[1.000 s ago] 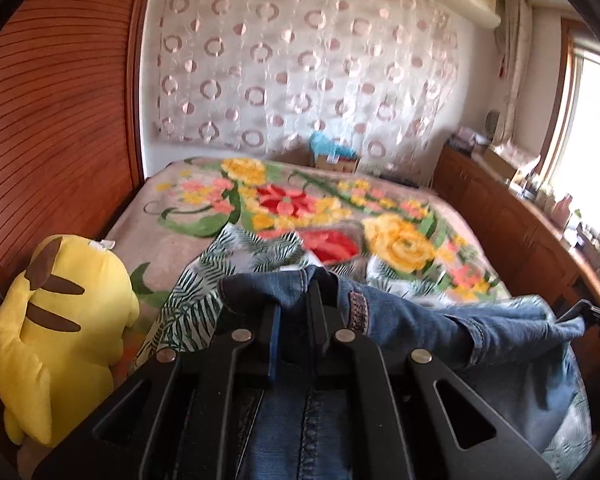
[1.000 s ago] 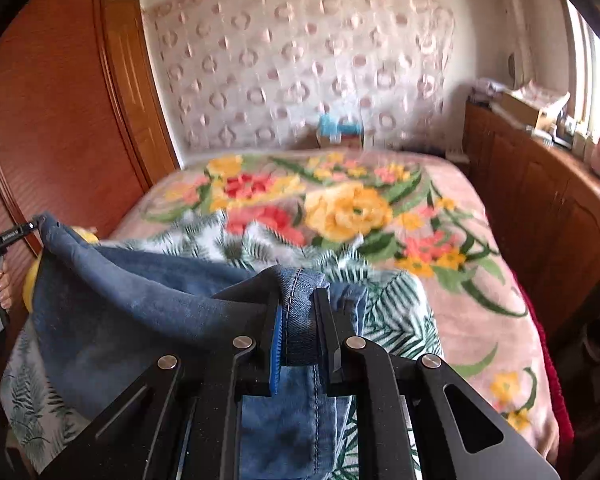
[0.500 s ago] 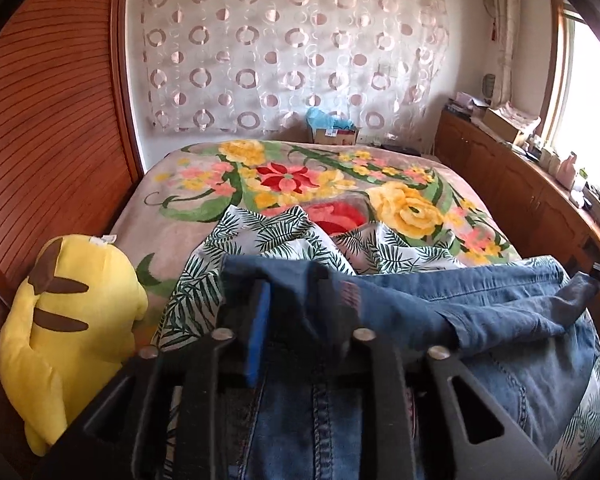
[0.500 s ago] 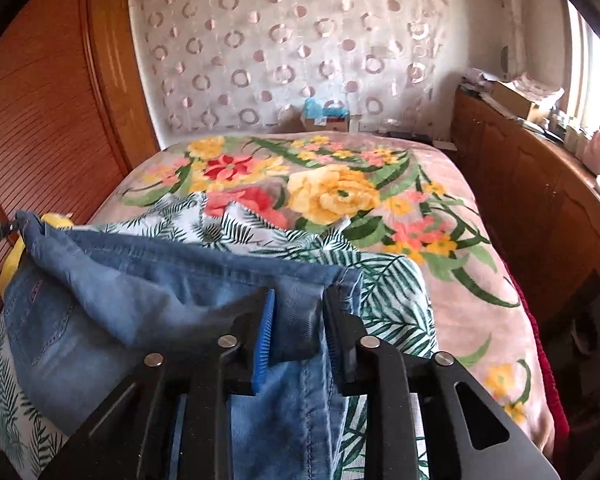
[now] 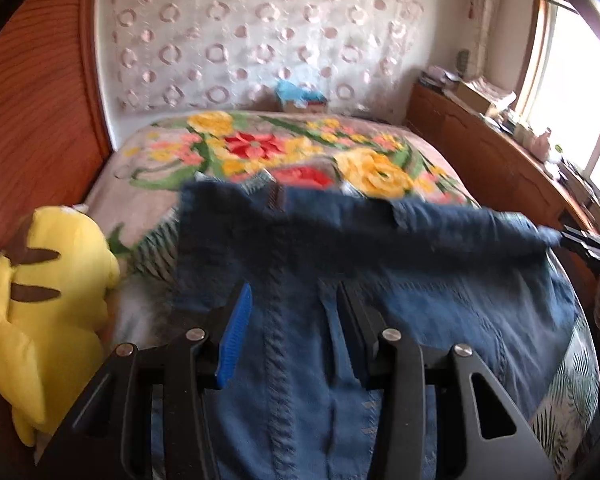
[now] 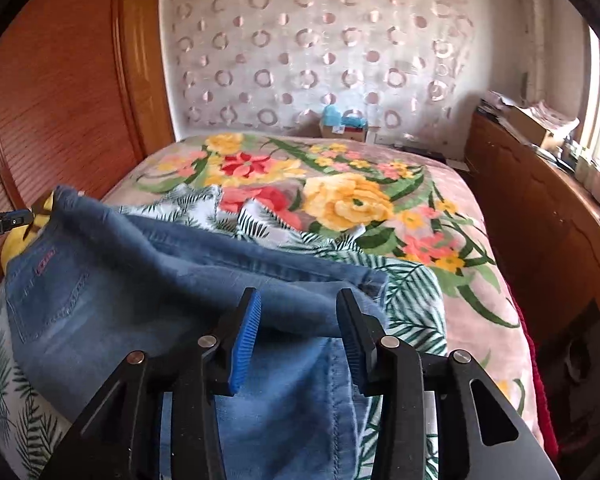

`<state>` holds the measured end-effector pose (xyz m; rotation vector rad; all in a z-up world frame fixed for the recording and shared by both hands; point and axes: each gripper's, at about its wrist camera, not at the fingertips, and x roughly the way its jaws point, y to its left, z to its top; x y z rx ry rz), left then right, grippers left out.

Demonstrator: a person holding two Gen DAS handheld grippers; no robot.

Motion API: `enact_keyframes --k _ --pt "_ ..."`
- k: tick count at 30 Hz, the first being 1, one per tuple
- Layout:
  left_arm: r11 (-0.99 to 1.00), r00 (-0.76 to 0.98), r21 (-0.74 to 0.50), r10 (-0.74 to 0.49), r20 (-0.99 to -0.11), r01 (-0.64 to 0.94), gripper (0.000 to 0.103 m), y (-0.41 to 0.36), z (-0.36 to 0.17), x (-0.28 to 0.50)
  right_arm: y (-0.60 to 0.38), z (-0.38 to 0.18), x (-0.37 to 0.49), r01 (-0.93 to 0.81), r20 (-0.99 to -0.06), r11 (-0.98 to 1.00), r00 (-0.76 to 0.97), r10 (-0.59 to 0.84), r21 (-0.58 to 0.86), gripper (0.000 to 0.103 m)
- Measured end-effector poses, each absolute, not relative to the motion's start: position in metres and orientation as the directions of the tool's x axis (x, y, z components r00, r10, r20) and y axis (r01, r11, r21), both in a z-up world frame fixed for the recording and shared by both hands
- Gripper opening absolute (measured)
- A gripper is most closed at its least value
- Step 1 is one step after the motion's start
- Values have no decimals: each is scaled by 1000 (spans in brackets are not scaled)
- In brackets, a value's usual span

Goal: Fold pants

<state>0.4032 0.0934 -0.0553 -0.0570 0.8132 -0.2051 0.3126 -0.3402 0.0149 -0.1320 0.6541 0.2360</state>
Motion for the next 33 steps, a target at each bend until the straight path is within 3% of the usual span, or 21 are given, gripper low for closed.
enact_keyframes --k 11,17,27,30,33 --pt "976 604 -79 -188 -774 203 45 61 -87 404 -323 21 330 -357 -622 920 761 184 -164 43" --pt "976 612 -75 -188 -768 206 49 58 -92 406 -320 14 334 -391 -633 904 748 201 -175 50" --pt "977 639 -85 -193 -744 196 49 58 -96 396 -302 10 369 -403 -688 850 723 68 -340 51" --pt "977 636 -83 -192 -747 197 49 60 -94 396 -291 16 388 -405 -687 837 725 48 -368 13" --pt "977 635 -69 -186 -750 204 49 59 -91 392 -287 26 409 -324 -652 868 758 0 -377 11"
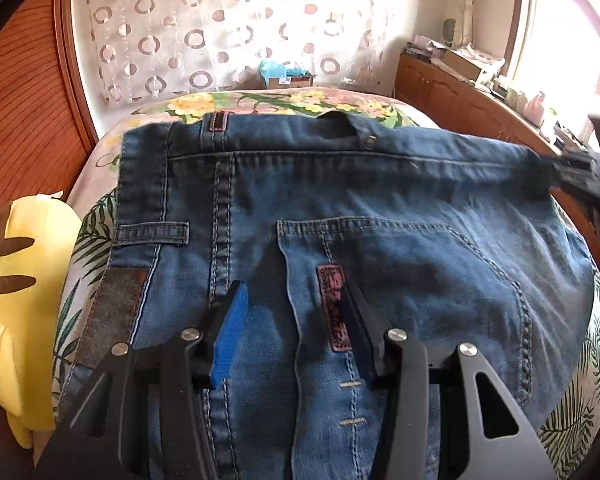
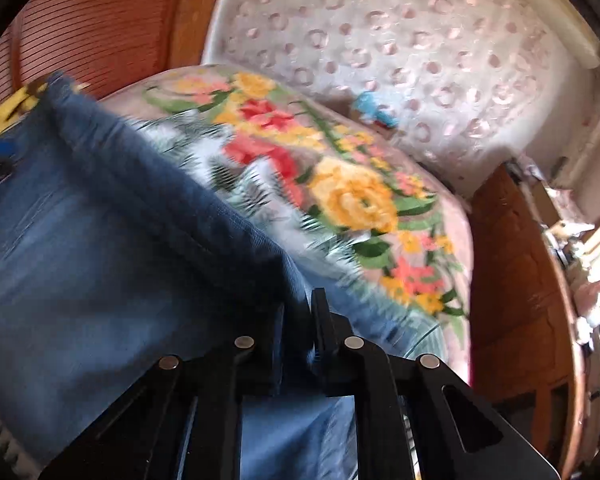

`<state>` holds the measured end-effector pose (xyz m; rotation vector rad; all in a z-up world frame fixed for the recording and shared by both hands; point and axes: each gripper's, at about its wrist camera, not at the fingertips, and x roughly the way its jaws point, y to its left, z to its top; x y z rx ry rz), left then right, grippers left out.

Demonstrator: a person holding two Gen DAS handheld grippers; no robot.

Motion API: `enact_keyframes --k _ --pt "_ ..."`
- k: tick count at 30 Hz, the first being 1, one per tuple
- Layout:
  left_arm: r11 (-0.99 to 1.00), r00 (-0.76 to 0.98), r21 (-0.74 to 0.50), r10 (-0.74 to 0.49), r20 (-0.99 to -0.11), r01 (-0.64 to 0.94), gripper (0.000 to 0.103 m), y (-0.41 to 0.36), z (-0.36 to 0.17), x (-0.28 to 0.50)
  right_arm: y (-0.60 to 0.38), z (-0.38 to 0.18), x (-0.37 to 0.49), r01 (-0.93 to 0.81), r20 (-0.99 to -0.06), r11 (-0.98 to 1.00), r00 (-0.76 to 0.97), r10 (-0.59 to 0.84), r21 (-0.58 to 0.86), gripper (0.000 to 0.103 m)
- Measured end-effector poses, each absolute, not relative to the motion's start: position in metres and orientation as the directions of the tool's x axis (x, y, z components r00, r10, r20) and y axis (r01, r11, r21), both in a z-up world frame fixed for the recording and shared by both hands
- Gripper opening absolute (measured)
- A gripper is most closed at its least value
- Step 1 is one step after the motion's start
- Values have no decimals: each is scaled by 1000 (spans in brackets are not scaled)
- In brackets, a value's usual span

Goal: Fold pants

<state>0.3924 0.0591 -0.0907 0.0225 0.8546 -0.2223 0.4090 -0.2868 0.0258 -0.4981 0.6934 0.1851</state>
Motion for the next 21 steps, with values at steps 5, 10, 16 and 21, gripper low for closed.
enact_keyframes --k 5,10,16,21 --pt "975 661 -48 -184 -727 218 49 61 -80 373 -297 37 419 -233 -638 941 770 24 -245 33" --pt "976 693 -36 -179 -699 216 49 72 -65 346 -324 33 373 -252 -661 960 742 110 -123 35" --pt "981 692 -33 -158 -705 191 49 83 -63 334 -365 26 312 -247 -714 967 687 135 -55 35" --pt "987 677 -69 -149 -721 143 49 91 -70 322 -386 22 297 -192 -741 981 659 130 2 35"
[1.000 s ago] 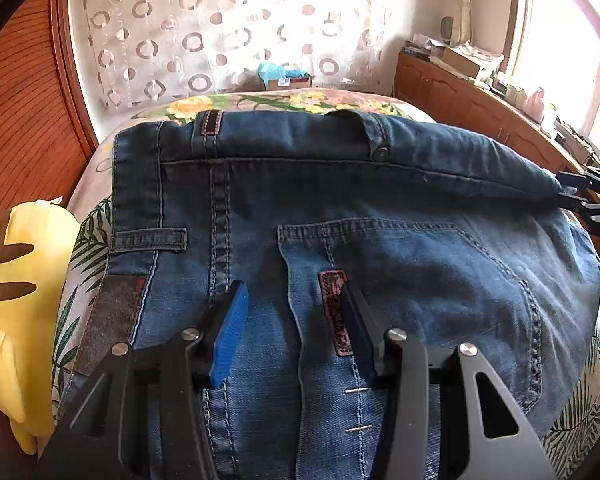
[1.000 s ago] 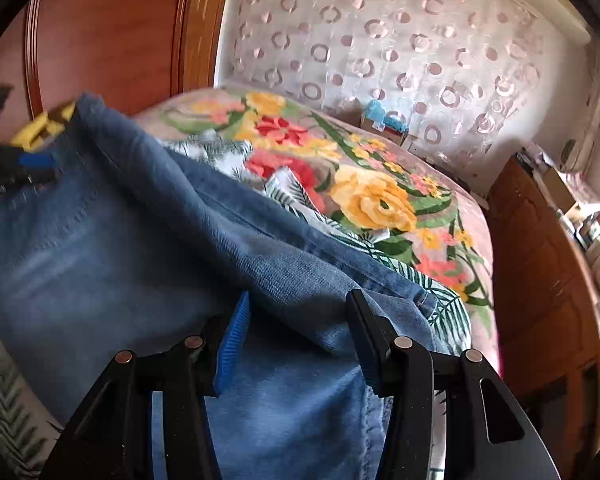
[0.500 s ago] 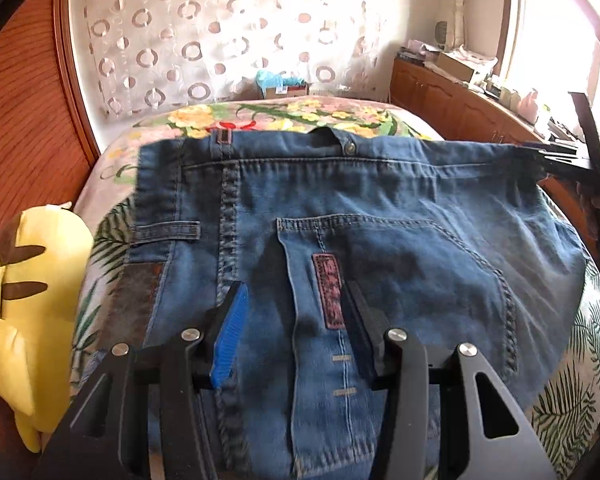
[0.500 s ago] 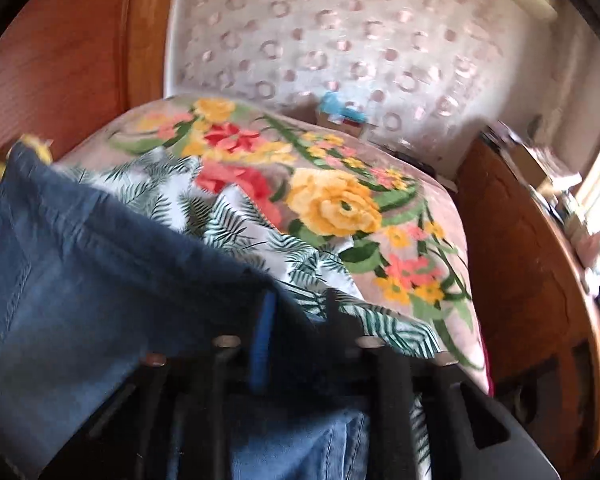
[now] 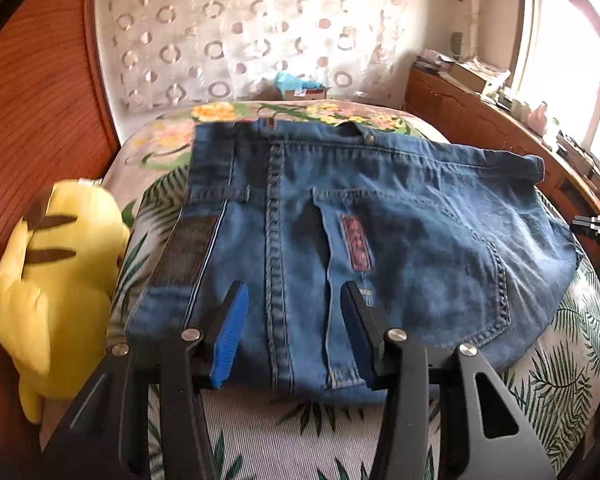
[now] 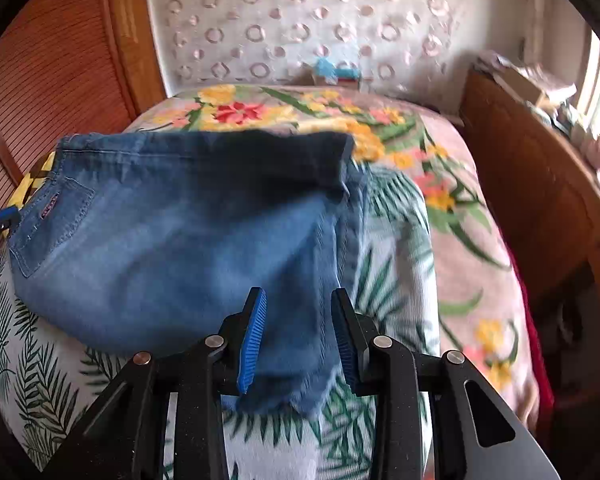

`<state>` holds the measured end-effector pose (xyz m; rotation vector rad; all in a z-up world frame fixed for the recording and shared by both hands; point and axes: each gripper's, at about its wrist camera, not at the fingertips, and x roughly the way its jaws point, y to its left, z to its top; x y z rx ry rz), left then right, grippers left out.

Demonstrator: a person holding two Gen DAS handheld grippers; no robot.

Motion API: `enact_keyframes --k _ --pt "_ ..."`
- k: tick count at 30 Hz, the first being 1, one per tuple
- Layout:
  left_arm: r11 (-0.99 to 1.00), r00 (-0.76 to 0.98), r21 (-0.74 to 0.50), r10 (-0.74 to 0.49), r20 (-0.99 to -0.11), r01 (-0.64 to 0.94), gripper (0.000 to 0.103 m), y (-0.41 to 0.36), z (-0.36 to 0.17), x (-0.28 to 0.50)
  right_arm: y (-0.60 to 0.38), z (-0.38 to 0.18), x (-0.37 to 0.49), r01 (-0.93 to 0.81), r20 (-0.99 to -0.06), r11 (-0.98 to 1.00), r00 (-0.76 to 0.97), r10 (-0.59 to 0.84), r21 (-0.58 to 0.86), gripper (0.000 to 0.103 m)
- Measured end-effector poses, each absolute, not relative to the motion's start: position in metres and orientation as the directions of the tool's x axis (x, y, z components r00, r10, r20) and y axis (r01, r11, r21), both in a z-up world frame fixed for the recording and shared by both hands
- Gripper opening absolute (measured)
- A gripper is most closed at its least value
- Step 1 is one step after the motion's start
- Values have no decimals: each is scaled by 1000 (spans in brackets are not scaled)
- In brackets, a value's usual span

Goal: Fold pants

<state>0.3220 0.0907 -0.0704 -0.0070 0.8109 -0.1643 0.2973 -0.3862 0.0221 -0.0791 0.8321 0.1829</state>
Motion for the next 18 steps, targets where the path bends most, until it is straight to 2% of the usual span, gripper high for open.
enact_keyframes --k 6,7,8,9,12,13,14,18 --pt "986 690 -90 -160 -706 137 49 90 -64 291 -400 12 292 -139 -761 987 629 155 86 35" --pt "986 690 -92 -162 -705 137 49 89 -63 288 -400 11 291 -143 -762 985 626 165 96 33" --pt "986 692 -94 -163 -703 137 49 89 -62 283 -401 11 290 -143 -758 986 632 161 90 26" --pt "986 692 -94 -163 -704 136 49 89 -62 281 -402 14 287 -143 -749 986 643 158 86 15" --pt "987 689 -92 -156 -708 129 49 90 -61 277 -404 27 277 -153 -696 981 692 193 120 14" --pt "988 691 -88 -151 -707 126 49 90 -61 277 -405 34 271 -158 -678 979 707 204 130 9" --pt "989 694 -84 -145 -705 122 49 92 -60 277 -405 40 265 -166 -665 977 716 213 134 8" --pt "992 701 -82 -126 -702 96 49 104 -61 284 -401 48 236 -209 -653 972 722 228 109 8"
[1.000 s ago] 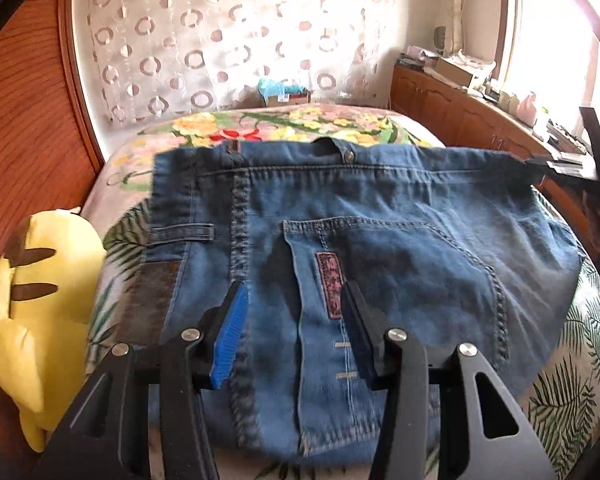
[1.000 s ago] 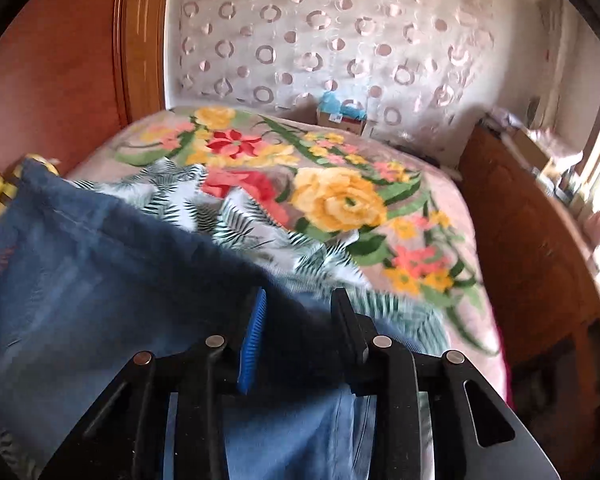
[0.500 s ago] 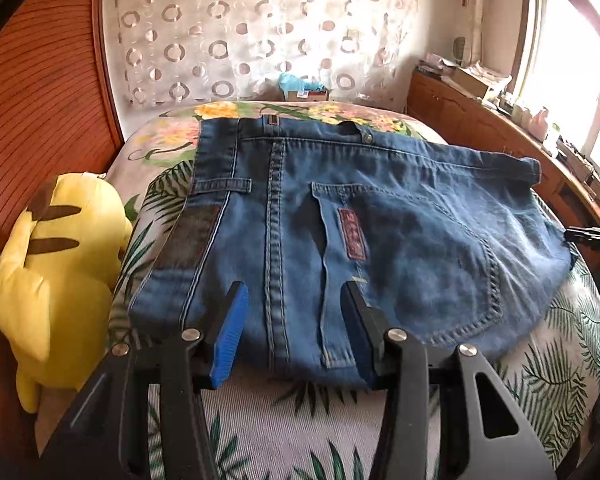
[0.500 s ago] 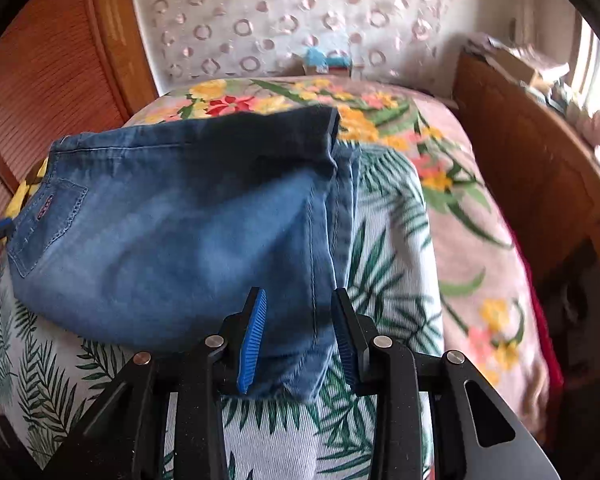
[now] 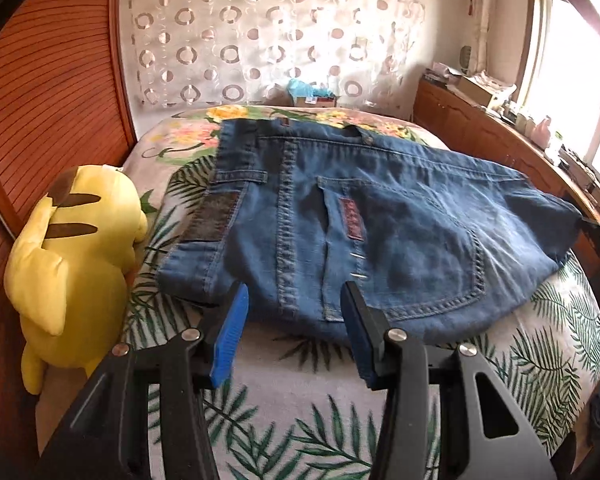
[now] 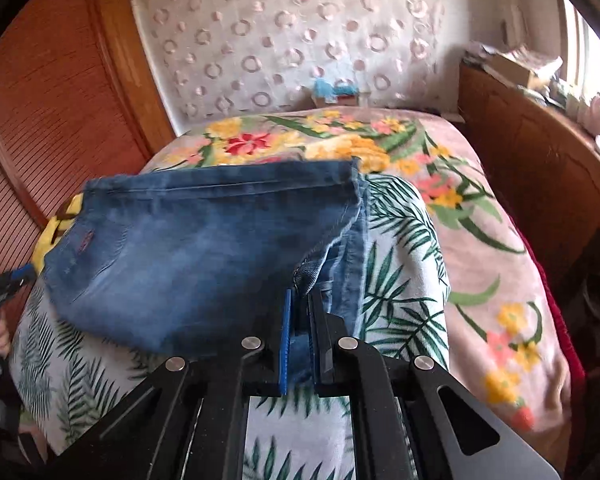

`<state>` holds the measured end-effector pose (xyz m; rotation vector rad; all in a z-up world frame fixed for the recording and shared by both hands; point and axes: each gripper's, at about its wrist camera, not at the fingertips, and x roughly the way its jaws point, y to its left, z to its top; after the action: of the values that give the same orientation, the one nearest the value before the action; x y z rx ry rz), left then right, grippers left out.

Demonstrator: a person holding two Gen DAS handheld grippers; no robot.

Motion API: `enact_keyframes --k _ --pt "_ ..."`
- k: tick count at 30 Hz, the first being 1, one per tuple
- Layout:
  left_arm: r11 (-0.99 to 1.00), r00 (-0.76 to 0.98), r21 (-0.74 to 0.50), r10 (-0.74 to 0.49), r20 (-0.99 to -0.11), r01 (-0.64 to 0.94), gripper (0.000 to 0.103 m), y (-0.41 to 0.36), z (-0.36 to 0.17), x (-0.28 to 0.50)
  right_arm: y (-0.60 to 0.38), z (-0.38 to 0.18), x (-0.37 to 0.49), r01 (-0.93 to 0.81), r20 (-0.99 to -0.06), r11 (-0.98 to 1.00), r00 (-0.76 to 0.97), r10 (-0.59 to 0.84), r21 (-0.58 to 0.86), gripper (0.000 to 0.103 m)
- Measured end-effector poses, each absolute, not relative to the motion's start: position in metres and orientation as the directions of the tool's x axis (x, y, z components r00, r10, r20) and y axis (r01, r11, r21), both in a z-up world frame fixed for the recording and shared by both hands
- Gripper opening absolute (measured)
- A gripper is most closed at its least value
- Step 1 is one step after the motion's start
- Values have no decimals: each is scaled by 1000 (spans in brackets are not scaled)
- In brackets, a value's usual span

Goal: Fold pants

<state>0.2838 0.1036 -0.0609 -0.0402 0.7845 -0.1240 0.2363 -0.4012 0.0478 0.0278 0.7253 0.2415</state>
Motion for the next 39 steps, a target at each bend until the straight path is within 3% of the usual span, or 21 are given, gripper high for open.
enact_keyframes --k 8,12,18,22,27,32,34,37,39 --pt "999 701 -42 -49 -712 27 49 130 -68 309 -403 9 238 -156 -715 987 686 132 32 8" --pt "999 700 -32 -11 -714 -17 49 145 -72 318 -401 3 244 -101 -707 995 703 78 8 29" --pt "998 671 -29 10 -742 -47 49 156 -86 331 -398 -8 255 -71 -742 997 666 72 32 41" --pt "995 644 -65 -5 -765 -69 49 164 -99 339 -398 -9 262 -66 -756 995 647 96 70 43" --pt "988 638 -127 -45 -768 -84 50 172 -105 346 -393 -6 266 -73 -754 996 650 93 59 43" --pt "990 630 -112 -33 -776 -86 53 168 -104 351 -393 -3 267 -89 -751 994 653 101 57 43" --pt "990 633 -113 -33 -774 -87 52 167 -104 350 -392 -3 269 -108 -749 992 651 121 66 32" --pt "991 644 -125 -60 -762 -55 37 165 -103 347 -398 -1 272 -116 -743 984 645 176 132 18" --pt "991 649 -125 -69 -758 -41 23 162 -101 343 -406 1 271 -122 -727 976 652 215 180 15"
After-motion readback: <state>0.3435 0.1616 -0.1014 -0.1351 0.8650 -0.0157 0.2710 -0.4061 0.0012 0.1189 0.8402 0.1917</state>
